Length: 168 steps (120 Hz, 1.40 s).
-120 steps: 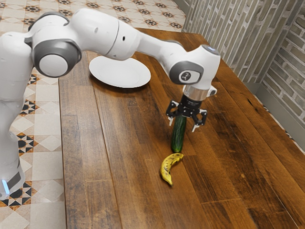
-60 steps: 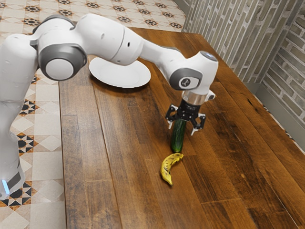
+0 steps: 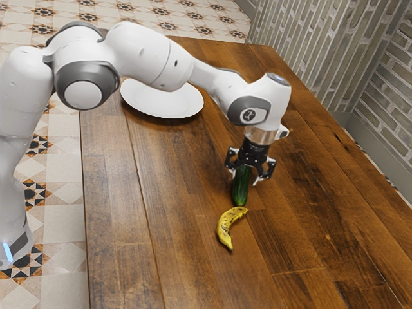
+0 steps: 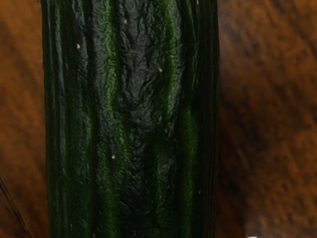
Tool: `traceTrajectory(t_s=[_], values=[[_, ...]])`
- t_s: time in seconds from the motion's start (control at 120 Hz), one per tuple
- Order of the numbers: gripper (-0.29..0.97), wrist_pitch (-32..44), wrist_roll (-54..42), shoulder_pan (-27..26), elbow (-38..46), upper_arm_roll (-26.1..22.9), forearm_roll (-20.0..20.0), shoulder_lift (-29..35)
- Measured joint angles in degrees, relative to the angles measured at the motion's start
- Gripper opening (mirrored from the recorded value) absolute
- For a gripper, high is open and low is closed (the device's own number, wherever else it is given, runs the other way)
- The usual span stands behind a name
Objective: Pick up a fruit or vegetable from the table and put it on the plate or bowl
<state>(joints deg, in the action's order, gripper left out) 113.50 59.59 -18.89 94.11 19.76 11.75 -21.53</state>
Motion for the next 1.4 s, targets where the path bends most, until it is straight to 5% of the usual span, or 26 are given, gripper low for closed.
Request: traceTrajectory(t_s=[0.533, 0.95, 1.4], values=[[0.21, -0.43, -1.8, 0.68, -0.23, 1.64, 0.03, 2.42], [0.2, -4.11, -3.8, 0.86, -5.48, 20.25, 0.35, 4.87], [0.19, -7.09, -5.31, 15.34, -6.53, 23.48, 2.39, 4.19]])
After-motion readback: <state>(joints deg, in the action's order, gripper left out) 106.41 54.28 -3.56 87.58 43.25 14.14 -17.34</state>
